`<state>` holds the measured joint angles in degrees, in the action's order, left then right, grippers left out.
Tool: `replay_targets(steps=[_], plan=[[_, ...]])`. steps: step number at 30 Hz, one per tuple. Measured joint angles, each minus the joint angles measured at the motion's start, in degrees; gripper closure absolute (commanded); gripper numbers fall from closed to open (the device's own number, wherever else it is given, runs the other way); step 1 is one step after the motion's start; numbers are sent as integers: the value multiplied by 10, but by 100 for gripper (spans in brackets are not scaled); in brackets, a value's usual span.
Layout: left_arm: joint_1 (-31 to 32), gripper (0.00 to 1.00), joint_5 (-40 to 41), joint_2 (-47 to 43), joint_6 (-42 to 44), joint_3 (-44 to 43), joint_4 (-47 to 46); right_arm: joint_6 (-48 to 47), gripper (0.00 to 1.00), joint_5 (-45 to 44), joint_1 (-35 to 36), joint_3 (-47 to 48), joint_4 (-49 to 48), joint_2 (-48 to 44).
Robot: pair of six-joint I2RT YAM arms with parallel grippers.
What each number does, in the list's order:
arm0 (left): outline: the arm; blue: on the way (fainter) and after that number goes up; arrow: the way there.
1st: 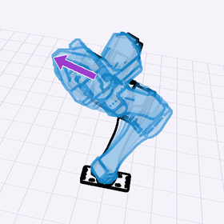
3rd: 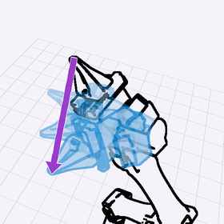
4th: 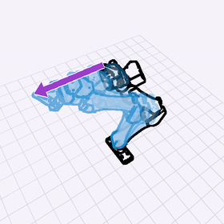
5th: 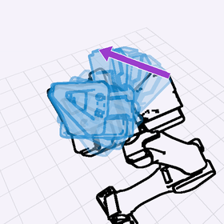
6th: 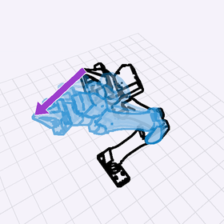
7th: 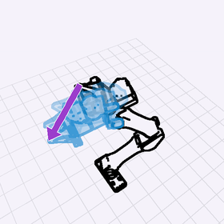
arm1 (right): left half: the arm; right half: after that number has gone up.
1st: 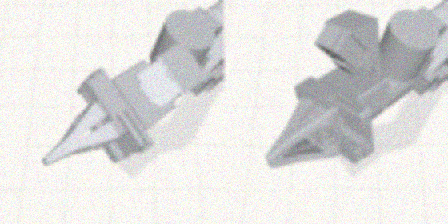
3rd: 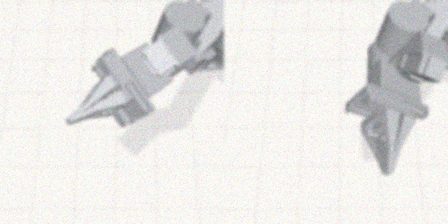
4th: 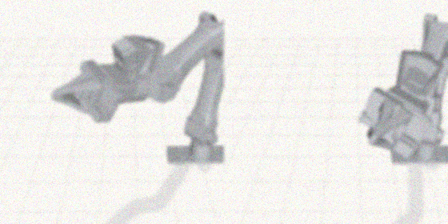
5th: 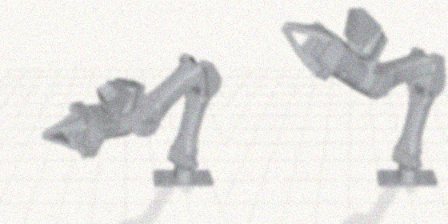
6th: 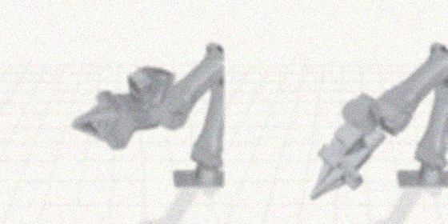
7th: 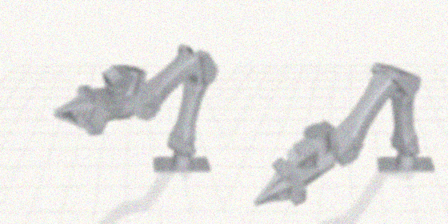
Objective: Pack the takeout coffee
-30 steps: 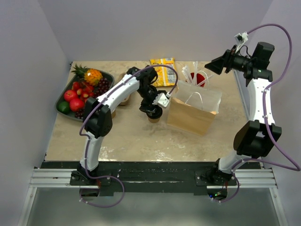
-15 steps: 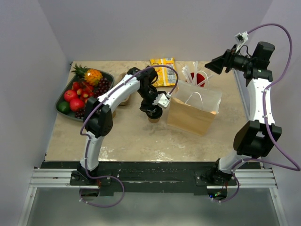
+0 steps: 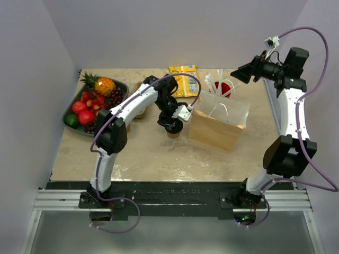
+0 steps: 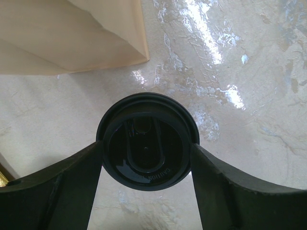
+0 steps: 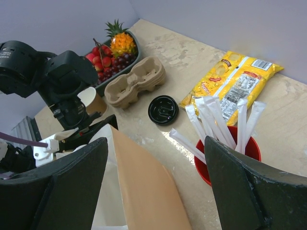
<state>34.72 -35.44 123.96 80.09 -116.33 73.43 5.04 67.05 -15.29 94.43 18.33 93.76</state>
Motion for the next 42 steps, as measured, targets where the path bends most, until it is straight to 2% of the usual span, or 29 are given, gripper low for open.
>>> replay_targets(steps=[24, 42], plan=[[3, 20, 6, 0, 0, 7, -5, 14, 15, 0, 0, -3, -12, 0], [1, 44, 8, 1, 0, 11, -5, 18, 16, -1, 0, -3, -12, 0]])
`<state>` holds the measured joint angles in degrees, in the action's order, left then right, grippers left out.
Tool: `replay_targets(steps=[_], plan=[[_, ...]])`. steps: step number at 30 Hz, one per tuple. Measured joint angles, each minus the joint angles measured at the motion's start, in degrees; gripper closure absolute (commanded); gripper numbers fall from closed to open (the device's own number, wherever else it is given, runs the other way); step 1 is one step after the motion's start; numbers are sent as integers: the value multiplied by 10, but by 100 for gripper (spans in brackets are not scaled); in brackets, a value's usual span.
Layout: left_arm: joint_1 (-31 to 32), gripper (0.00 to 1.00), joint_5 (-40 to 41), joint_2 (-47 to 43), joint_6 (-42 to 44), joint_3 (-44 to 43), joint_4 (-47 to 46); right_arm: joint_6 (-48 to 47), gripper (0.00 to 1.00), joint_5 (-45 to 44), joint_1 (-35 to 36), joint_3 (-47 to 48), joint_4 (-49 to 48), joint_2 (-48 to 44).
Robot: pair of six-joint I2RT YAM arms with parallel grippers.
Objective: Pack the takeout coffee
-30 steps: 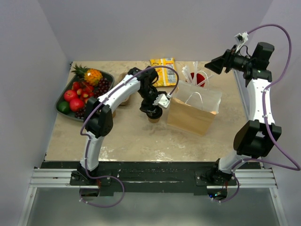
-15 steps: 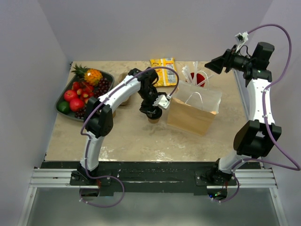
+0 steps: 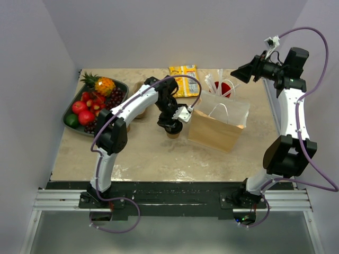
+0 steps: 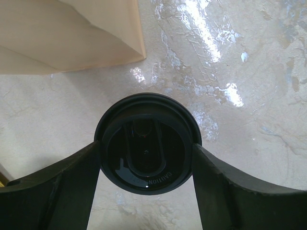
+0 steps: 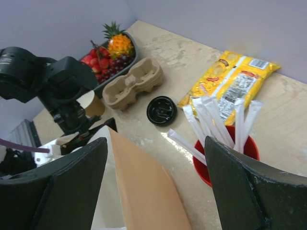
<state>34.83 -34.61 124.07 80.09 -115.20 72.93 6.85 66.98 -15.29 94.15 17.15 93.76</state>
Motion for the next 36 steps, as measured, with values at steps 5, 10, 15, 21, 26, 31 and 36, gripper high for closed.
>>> replay_targets(steps=[5, 10, 15, 21, 26, 31, 36], plan=[[-7, 49, 4, -10, -13, 10, 3, -65, 13, -38, 0, 7, 42, 0], [-14, 50, 4, -45, -51, 40, -4, -169, 10, -43, 0, 24, 123, 0], [-15, 54, 3, -128, -99, 119, -41, -243, 10, -27, 0, 44, 198, 0], [-15, 79, 3, -198, -142, 174, -85, -280, 13, -8, 0, 45, 242, -2], [-16, 100, -1, -237, -173, 215, -113, -250, 12, -2, 0, 44, 232, -35], [-16, 100, -10, -275, -226, 248, -162, -171, 12, 1, 0, 28, 159, -110], [-13, 100, -22, -308, -296, 250, -232, -163, 15, -3, 28, 27, 155, -130]])
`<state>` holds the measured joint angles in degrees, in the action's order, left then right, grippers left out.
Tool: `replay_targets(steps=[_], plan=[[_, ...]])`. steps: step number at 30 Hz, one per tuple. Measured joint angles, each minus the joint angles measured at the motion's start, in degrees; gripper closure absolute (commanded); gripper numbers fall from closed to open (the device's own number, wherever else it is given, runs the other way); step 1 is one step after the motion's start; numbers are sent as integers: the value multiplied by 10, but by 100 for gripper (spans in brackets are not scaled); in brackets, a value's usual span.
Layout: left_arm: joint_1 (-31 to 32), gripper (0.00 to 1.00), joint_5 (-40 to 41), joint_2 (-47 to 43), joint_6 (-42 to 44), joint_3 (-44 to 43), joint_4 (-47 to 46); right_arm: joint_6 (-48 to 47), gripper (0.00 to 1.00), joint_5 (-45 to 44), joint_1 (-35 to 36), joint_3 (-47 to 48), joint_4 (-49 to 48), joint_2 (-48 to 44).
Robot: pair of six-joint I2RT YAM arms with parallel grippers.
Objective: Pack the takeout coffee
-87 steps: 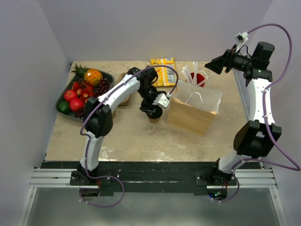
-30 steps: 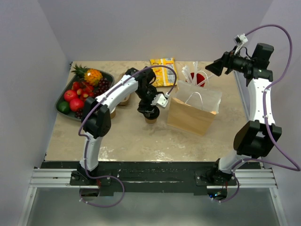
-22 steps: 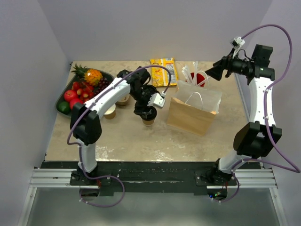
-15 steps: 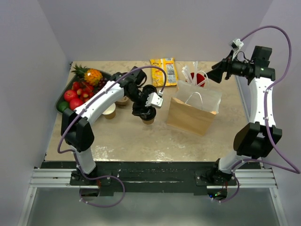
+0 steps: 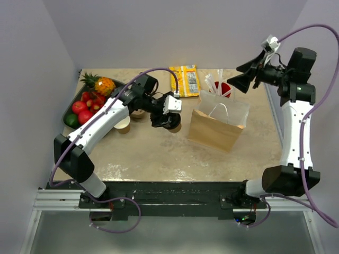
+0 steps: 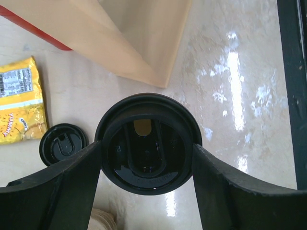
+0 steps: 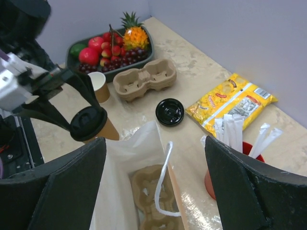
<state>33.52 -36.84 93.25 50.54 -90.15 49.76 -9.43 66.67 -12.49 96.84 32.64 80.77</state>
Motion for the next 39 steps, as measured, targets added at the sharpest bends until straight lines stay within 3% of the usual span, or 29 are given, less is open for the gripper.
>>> replay_targets(steps=[6, 10, 13, 17, 20, 25, 29, 33, 39], plan=[[14, 100, -4, -14, -61, -8, -46, 9, 17, -65, 36, -62, -35, 6], [23, 100, -2, -18, -83, -13, -53, 8, 28, -107, 36, -66, -48, 22], [23, 100, 8, -23, -85, -19, -48, -17, 44, -113, 38, -39, -22, 49], [23, 100, 30, -36, -85, -24, -41, -63, 79, -116, 43, -29, 41, 61], [23, 100, 42, -52, -85, -24, -39, -90, 98, -118, 51, -28, 93, 51], [21, 100, 76, -90, -92, -22, -51, -102, 100, -136, 78, -14, 156, -7], [17, 100, 104, -135, -107, -9, -88, -85, 100, -151, 141, -21, 174, -90], [16, 100, 134, -189, -140, 25, -152, -64, 100, -152, 203, -89, 170, -175], [16, 100, 139, -245, -198, 79, -228, -54, 100, -167, 221, -230, 177, -226]])
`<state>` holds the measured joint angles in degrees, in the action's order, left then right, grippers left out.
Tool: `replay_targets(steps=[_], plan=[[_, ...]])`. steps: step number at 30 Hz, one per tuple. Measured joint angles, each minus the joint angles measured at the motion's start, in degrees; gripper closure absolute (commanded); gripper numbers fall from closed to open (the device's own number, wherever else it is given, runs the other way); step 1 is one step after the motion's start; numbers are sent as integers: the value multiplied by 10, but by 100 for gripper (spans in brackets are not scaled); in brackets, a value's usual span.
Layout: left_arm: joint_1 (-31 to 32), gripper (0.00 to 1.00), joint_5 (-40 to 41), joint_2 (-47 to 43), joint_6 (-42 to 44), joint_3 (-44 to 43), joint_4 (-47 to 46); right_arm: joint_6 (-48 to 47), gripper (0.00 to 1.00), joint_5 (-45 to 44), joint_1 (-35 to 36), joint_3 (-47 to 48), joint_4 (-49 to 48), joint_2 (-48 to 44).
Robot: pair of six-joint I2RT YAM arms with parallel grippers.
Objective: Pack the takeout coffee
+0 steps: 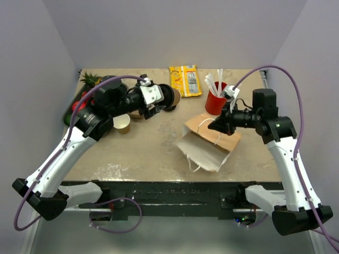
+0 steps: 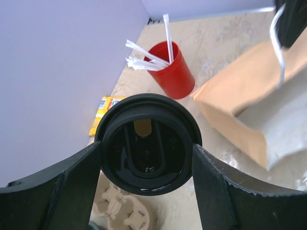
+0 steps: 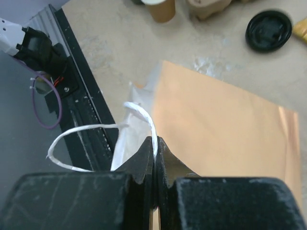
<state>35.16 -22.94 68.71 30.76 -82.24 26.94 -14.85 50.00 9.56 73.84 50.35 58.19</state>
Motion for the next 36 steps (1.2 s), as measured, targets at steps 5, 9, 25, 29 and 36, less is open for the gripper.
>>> replay_targets(steps=[5, 9, 25, 29, 36], plan=[[2, 100, -31, -40, -52, 31, -33, 15, 100, -14, 2, -31, 10, 25], [37, 100, -58, -58, -75, 33, -37, 26, 100, -17, 2, -15, 12, 26], [136, 100, -104, -37, 32, 63, -54, 59, 100, -25, 2, 91, -16, 87], [155, 100, -109, -8, 80, 73, -54, 65, 100, -26, 2, 91, -17, 87], [178, 100, -109, 25, 94, 81, -63, 78, 100, -30, 2, 91, -24, 86]])
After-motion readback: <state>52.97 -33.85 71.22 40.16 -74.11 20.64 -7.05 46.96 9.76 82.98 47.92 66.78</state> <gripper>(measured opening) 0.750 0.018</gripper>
